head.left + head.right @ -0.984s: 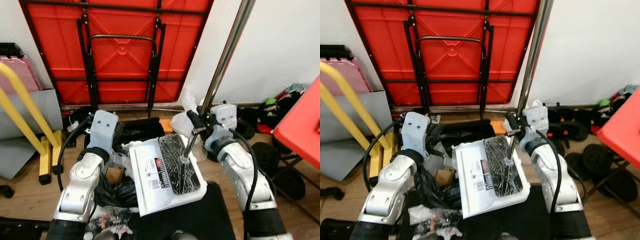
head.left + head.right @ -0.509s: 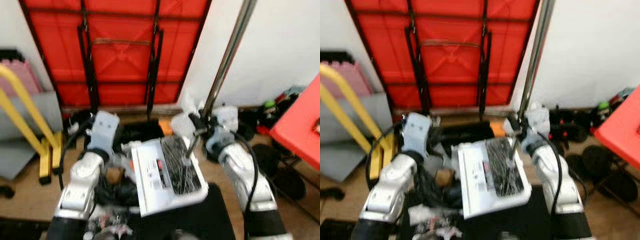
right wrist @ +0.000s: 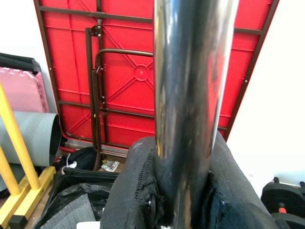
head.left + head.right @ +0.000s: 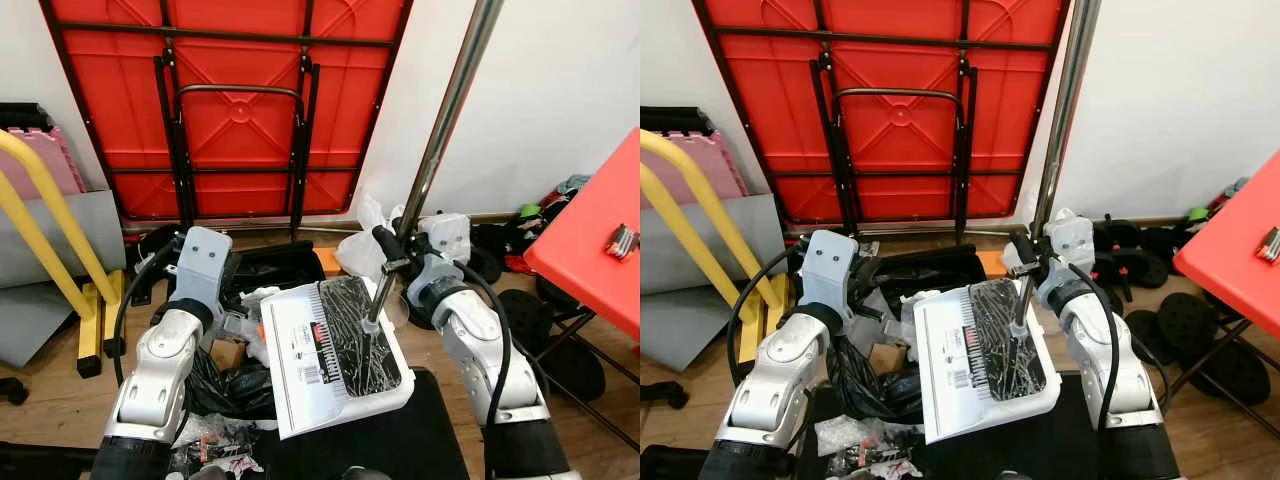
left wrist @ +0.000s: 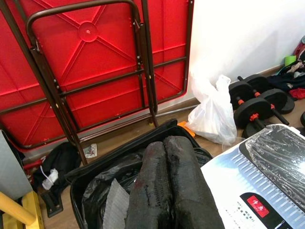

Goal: Sweep floor

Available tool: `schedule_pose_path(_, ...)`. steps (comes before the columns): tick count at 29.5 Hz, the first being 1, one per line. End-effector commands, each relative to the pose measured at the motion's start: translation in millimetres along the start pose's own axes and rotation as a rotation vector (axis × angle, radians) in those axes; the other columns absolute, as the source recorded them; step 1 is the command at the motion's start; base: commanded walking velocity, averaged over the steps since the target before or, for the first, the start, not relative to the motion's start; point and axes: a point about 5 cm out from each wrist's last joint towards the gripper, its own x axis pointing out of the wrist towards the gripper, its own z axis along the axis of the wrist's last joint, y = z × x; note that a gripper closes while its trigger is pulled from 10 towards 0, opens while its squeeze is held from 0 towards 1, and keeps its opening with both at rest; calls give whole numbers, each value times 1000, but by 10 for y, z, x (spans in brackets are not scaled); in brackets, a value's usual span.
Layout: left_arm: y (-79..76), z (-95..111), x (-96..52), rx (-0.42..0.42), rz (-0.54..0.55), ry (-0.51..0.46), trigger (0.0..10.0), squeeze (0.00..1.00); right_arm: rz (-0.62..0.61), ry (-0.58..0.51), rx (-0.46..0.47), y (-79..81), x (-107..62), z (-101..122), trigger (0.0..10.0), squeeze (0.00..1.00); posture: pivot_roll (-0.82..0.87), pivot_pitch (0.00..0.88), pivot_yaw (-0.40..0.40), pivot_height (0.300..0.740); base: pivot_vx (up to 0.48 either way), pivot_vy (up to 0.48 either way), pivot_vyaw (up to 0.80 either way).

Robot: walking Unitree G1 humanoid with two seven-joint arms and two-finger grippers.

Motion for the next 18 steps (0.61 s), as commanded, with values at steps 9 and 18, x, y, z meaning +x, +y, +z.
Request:
schedule_pose_path(9, -3, 7, 32, -7, 38, 0, 10000, 0, -36, -81, -8, -75, 30, 141, 10000, 0, -117, 37, -136, 740, 0, 0, 0)
schedule_pose_path(18, -16, -2, 38, 3, 33, 8, 10000, 0, -37, -67, -3, -80, 35, 125, 10000, 0, -118, 38, -136, 740, -82, 0, -217)
